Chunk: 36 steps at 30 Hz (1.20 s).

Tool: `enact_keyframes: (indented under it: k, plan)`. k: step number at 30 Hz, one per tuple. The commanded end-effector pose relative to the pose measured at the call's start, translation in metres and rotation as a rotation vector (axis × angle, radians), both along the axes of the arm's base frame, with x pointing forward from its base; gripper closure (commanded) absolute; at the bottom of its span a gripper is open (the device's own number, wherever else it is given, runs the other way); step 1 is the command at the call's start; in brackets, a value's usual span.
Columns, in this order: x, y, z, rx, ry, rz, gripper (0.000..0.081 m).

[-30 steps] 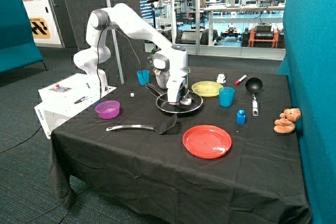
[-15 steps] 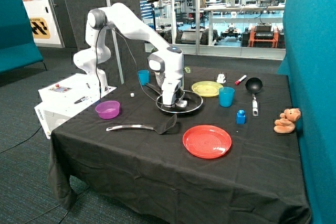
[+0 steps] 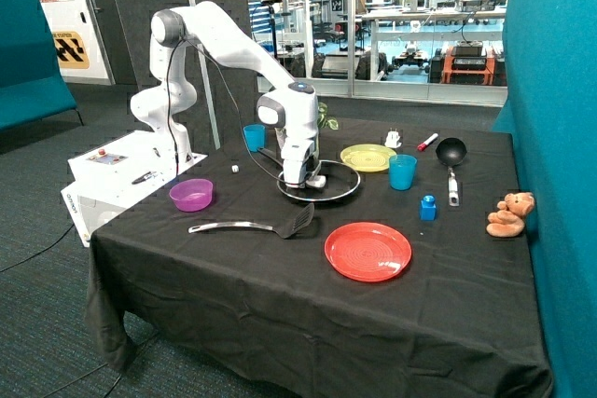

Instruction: Clean the pan

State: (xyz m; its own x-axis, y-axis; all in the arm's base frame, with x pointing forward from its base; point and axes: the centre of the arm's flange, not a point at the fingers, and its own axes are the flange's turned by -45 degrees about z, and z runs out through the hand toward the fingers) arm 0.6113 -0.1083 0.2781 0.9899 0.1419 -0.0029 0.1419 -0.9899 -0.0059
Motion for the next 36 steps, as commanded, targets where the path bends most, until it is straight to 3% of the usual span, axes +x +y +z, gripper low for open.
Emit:
enact_keyframes:
  k: [1,11,18,26,36]
  plan:
    - [0.006,0.027,0.001,-0.0054,-0.0038,0.034,0.0808]
    - [0.03,0.065,0.002,-0.0053,-0.0039,0.064,0.0808]
    - [0.048,0.075,0.002,-0.0053,-0.0039,0.059,0.0808]
    - [0.065,0.056,0.007,-0.0054,-0.0037,0.018,0.0808]
    - [0.07,0.023,0.011,-0.0055,-0.0036,-0.03,0.0808]
